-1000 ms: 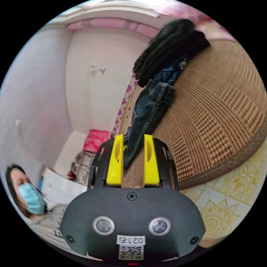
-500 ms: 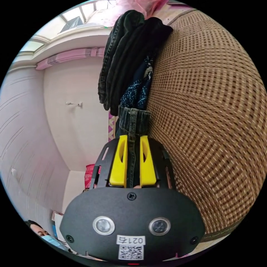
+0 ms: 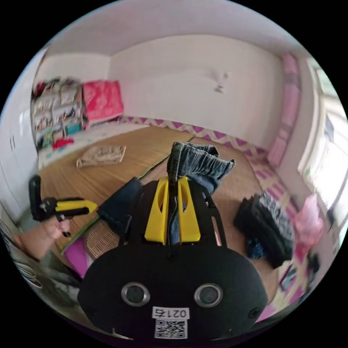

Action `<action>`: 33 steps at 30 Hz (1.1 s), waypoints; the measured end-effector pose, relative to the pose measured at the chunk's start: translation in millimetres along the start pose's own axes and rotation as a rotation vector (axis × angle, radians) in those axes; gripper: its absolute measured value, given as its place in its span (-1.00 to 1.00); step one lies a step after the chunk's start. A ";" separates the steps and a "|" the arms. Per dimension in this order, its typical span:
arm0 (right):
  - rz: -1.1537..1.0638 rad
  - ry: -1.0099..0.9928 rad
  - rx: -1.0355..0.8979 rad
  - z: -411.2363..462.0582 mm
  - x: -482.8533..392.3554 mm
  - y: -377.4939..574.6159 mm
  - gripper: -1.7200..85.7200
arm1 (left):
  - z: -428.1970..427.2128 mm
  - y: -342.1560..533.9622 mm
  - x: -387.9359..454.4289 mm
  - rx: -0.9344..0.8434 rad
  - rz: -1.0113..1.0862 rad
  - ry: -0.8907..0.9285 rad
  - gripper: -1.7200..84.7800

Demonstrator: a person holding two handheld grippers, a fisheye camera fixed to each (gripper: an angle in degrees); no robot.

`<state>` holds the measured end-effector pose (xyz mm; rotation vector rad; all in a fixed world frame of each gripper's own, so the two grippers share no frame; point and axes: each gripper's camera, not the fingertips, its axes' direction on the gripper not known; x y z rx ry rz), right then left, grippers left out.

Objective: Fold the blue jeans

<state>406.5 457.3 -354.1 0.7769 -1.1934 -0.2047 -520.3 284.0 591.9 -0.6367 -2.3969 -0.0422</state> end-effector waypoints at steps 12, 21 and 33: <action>-0.588 0.172 -0.227 199.8 -456.9 36.7 -0.87 | 28.0 220.6 -146.7 -0.104 -0.194 -0.023 -0.98; -0.409 -0.103 -0.275 232.0 -475.0 80.8 -0.83 | 172.6 237.1 -162.0 0.003 -0.172 0.218 -0.98; 0.111 -0.155 -0.349 249.4 -222.8 264.8 -0.97 | 422.5 425.4 -195.6 -0.316 -0.358 0.349 -0.98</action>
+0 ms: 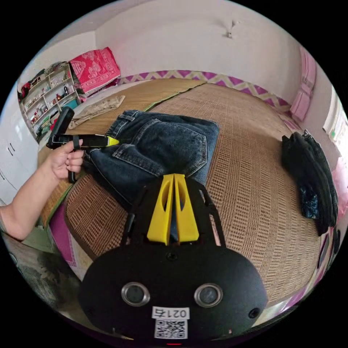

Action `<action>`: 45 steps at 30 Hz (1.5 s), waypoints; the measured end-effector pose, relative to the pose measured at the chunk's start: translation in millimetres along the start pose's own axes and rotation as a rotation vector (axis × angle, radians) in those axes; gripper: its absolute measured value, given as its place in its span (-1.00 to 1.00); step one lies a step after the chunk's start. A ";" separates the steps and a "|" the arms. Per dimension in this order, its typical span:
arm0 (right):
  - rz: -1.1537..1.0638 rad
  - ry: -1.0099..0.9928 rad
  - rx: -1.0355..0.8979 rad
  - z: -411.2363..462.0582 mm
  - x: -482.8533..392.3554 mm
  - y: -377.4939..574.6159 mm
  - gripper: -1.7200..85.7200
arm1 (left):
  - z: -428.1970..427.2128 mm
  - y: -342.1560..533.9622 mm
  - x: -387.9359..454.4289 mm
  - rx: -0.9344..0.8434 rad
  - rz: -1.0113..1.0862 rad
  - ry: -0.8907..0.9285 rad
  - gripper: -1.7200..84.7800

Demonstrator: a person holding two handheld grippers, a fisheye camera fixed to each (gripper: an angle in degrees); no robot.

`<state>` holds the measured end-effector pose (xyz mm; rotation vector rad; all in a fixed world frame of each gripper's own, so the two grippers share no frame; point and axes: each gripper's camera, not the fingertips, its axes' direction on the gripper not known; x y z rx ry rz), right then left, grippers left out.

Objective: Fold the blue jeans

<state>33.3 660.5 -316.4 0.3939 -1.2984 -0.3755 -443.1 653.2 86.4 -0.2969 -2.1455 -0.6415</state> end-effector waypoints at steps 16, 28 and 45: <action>0.454 -0.665 -0.157 172.6 297.3 197.0 -0.65 | 105.1 107.2 -65.8 -0.122 -0.326 0.047 -0.97; 0.512 -0.828 -0.186 295.6 361.2 339.7 -0.65 | 252.0 130.5 -77.1 -0.220 -0.282 0.204 -0.72; 0.521 -0.861 -0.179 379.3 444.9 501.7 -0.66 | 393.0 132.3 -48.1 -0.309 -0.263 0.328 -0.73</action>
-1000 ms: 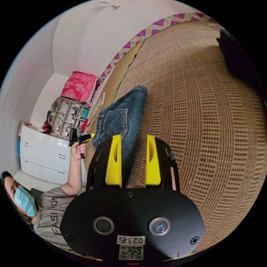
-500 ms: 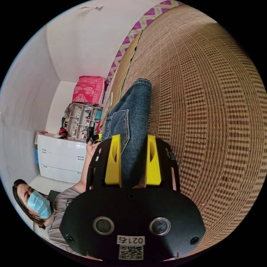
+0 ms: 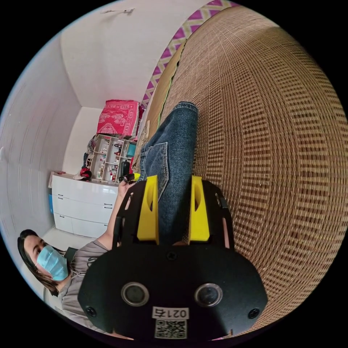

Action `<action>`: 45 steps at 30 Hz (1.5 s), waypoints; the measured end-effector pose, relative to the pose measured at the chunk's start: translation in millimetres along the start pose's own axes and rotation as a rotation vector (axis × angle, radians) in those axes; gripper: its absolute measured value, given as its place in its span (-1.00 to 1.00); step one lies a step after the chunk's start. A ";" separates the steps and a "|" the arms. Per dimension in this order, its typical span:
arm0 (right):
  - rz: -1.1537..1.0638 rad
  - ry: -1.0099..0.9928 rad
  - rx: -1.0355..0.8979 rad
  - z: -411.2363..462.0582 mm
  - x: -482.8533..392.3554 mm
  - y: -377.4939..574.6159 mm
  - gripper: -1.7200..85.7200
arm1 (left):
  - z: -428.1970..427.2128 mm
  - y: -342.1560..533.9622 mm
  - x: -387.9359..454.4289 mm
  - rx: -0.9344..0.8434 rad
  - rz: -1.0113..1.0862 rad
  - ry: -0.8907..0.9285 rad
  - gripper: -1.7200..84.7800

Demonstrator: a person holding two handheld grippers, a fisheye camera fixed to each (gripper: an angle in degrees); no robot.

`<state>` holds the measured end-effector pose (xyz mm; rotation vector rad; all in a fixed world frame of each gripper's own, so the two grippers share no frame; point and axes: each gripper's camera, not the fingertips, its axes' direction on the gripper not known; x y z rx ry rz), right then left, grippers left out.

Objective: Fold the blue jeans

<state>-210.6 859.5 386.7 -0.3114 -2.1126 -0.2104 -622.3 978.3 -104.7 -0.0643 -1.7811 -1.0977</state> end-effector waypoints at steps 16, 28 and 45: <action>0.002 -0.010 -0.004 -53.8 113.0 14.7 -0.67 | 73.2 -60.0 68.8 -0.093 0.056 -0.032 -0.59; -0.007 -0.082 -0.006 -107.2 144.9 -30.2 -0.80 | 57.7 -89.0 130.7 -0.019 0.044 -0.015 -0.83; -0.143 0.105 0.483 -661.6 36.2 -107.2 -0.80 | 260.5 -385.9 559.6 -0.158 0.405 0.088 -0.83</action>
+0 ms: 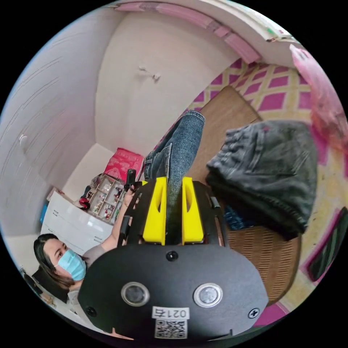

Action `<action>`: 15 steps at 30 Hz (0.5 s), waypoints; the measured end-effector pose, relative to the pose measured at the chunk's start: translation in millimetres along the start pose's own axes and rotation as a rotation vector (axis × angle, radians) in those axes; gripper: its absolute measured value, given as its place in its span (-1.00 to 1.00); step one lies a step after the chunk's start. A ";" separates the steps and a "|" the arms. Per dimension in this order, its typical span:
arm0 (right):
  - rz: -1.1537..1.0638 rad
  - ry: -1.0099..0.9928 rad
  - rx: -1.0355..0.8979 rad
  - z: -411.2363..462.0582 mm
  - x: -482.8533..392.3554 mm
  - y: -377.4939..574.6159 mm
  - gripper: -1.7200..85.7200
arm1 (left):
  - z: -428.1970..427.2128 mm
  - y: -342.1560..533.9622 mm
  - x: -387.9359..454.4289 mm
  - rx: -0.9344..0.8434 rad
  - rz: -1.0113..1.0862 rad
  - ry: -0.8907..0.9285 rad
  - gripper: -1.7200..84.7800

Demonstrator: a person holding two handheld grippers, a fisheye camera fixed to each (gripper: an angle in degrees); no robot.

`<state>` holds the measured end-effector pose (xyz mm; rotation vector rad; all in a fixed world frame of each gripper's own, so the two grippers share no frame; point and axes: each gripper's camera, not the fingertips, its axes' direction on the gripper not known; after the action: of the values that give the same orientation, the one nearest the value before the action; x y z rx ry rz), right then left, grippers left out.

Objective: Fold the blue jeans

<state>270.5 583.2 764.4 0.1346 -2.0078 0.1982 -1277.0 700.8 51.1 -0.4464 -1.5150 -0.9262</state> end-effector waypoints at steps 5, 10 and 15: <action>0.056 0.117 0.194 -90.6 25.1 -101.5 -0.78 | 62.3 -127.1 34.2 -0.017 0.019 -0.038 -0.82; 0.178 0.318 0.184 -58.7 85.1 -133.8 -0.69 | 113.6 -162.2 -23.0 -0.100 -0.086 -0.202 -0.79; -0.012 0.500 0.069 -11.5 36.4 -133.1 -0.70 | 46.6 -87.7 -94.4 0.089 -0.123 0.115 -0.88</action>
<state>289.4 454.8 812.8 0.1262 -1.5033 0.2646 -1355.0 705.6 -61.6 -0.2337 -1.4849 -0.9597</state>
